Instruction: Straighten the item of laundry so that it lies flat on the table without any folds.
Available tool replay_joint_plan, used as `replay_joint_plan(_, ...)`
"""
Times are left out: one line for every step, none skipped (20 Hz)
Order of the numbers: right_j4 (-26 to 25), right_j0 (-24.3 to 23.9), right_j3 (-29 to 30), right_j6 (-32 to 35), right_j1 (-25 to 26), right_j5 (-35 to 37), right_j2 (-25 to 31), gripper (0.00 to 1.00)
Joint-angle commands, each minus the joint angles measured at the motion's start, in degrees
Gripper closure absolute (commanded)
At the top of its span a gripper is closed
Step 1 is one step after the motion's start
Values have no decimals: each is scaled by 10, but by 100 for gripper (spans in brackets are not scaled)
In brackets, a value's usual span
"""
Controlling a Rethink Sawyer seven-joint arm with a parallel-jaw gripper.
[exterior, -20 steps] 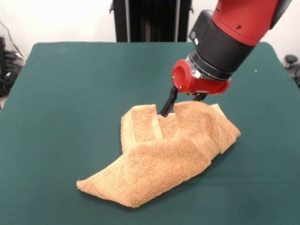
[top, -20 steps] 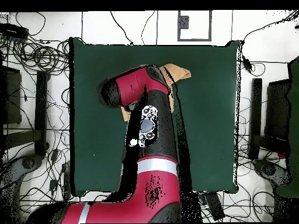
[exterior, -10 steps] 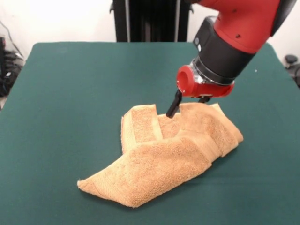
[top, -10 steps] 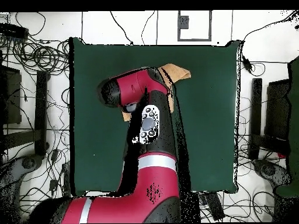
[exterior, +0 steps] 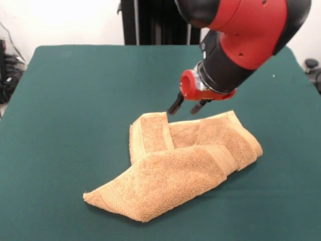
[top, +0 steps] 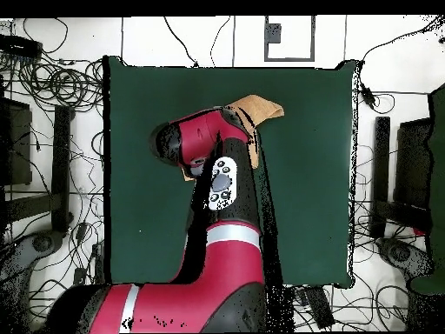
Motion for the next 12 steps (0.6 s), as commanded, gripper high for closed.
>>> replay_joint_plan(6,16,7,44,0,49,13,0)
replay_joint_plan(5,15,4,44,3,47,14,0)
replay_joint_plan(5,16,5,44,3,45,14,0)
replay_joint_plan(5,16,3,45,4,43,14,0)
replay_joint_plan(5,16,4,46,4,37,14,0)
replay_joint_plan(5,16,2,47,5,34,14,0)
replay_joint_plan(4,16,3,48,4,29,14,0)
replay_joint_plan(4,17,2,48,5,27,13,0)
replay_joint_plan(3,18,7,50,-1,21,12,0)
replay_joint_plan(2,19,7,50,-2,19,11,0)
replay_joint_plan(-1,20,8,53,-3,9,10,0)
replay_joint_plan(-3,21,9,56,-5,0,9,0)
